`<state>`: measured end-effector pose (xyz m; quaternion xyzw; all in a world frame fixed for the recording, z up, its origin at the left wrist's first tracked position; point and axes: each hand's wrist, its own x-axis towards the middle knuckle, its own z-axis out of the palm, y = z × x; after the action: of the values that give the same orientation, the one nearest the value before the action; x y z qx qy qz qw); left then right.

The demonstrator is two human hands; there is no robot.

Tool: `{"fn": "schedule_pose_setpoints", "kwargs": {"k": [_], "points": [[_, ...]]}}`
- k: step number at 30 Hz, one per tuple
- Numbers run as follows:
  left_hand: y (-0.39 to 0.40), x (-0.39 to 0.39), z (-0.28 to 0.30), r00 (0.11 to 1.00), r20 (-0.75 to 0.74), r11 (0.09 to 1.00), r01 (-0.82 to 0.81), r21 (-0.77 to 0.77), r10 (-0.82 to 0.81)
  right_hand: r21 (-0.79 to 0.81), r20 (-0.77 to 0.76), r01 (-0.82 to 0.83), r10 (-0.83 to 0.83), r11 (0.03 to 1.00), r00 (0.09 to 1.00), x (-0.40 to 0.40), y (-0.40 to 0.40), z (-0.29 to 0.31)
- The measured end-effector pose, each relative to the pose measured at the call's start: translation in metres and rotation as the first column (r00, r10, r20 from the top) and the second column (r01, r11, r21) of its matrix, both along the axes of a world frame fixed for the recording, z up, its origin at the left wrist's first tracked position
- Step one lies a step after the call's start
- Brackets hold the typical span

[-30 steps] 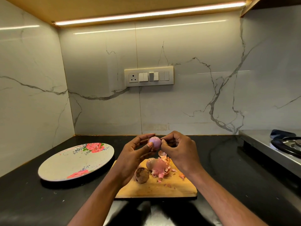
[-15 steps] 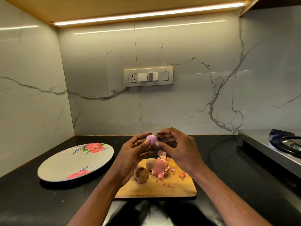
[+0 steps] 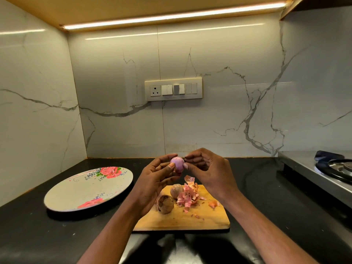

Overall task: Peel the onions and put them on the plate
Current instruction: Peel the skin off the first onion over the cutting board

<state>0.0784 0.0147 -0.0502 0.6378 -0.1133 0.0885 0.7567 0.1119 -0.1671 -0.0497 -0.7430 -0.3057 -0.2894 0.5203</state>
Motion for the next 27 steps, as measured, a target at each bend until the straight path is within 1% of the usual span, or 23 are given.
{"fn": "schedule_pose_setpoints", "kwargs": {"k": [4,8,14,17,19,21,24,27], "points": [[-0.001,-0.001,0.0,1.0,0.005,1.0,0.006,-0.002,-0.006,-0.006,0.041,0.06,-0.06,0.998,0.997,0.001,0.001,-0.001],[-0.003,-0.002,0.0,0.999,0.022,0.999,0.033,-0.007,-0.032,-0.005,0.039,0.085,-0.085,0.996,0.996,0.0,0.003,-0.003],[-0.005,-0.003,0.0,0.999,0.049,0.999,0.001,0.042,-0.003,0.029,-0.014,0.056,-0.055,0.998,0.998,-0.001,0.004,-0.001],[-0.005,-0.003,0.0,0.999,0.049,0.999,0.022,0.039,-0.024,0.077,-0.028,0.075,-0.073,0.994,0.997,0.001,0.002,0.0],[-0.006,-0.004,0.001,0.998,0.05,0.999,0.044,0.02,-0.045,0.112,-0.056,0.118,-0.113,0.987,0.992,0.005,-0.003,0.0],[-0.006,-0.004,0.001,0.997,0.048,0.997,0.063,-0.037,-0.062,0.129,-0.106,0.149,-0.135,0.98,0.985,0.01,-0.009,-0.001],[-0.004,-0.004,0.001,0.997,0.038,0.993,0.067,-0.093,-0.064,0.055,-0.174,0.131,-0.119,0.99,0.978,0.013,-0.013,-0.003],[-0.003,-0.004,0.0,0.999,0.035,0.998,0.035,-0.049,-0.034,-0.09,-0.166,0.103,-0.117,0.991,0.979,0.01,-0.008,-0.005]]}}
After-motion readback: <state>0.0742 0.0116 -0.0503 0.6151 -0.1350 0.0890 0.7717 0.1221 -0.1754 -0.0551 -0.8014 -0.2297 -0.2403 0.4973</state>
